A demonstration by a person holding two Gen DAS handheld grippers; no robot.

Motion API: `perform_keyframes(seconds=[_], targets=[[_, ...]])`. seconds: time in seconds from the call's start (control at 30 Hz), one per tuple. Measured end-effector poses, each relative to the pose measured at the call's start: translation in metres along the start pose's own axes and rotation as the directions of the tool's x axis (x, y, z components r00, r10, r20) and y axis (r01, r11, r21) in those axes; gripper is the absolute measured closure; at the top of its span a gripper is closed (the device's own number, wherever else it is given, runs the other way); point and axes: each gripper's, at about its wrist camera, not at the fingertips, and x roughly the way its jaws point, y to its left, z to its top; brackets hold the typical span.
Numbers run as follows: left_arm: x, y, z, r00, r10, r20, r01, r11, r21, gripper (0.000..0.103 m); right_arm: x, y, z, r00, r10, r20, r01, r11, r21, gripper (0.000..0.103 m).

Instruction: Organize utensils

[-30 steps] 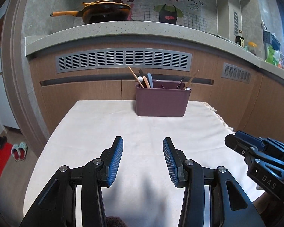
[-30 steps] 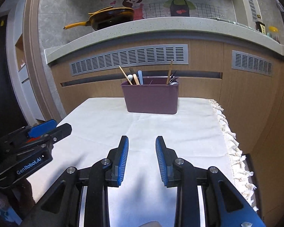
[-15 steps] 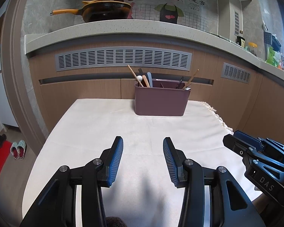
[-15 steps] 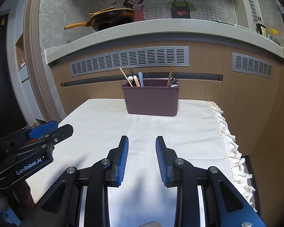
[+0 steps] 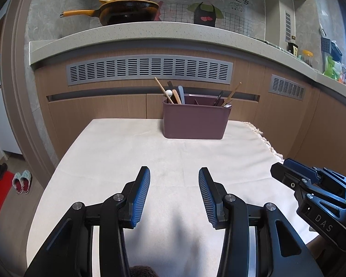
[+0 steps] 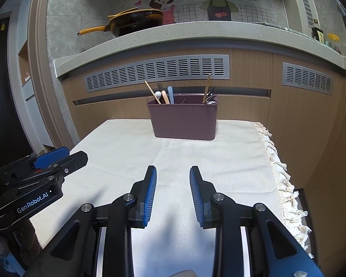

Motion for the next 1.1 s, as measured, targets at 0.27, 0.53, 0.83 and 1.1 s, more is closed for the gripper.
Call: perform_keyframes(seconds=[0.27,0.53,0.83,1.1], targets=[[0.0021,0.0003,-0.0013,1.000,0.015,-0.018,-0.015,1.000,-0.004,0.058,0.0006,0.0014,-0.0002,1.000,-0.004,-0.002,0.004,1.000,0.001,0.075],[0.0031,0.0019,-0.0020,1.000,0.013,-0.027,-0.013,1.000,-0.006,0.058,0.0024,0.0003,-0.0014,1.000,-0.002,-0.009,0.002,1.000,0.000,0.075],[0.0026,0.0006,-0.0021,1.000,0.012,-0.027,-0.012,1.000,0.003,0.058,0.0036,-0.0015,-0.0015,1.000,-0.004,-0.010,0.004,1.000,-0.001,0.075],[0.0015,0.0022,-0.0033,1.000,0.026,-0.011,-0.026,1.000,-0.003,0.058,0.0058,-0.0026,-0.0011,1.000,-0.009,-0.015,0.009,1.000,0.003,0.075]])
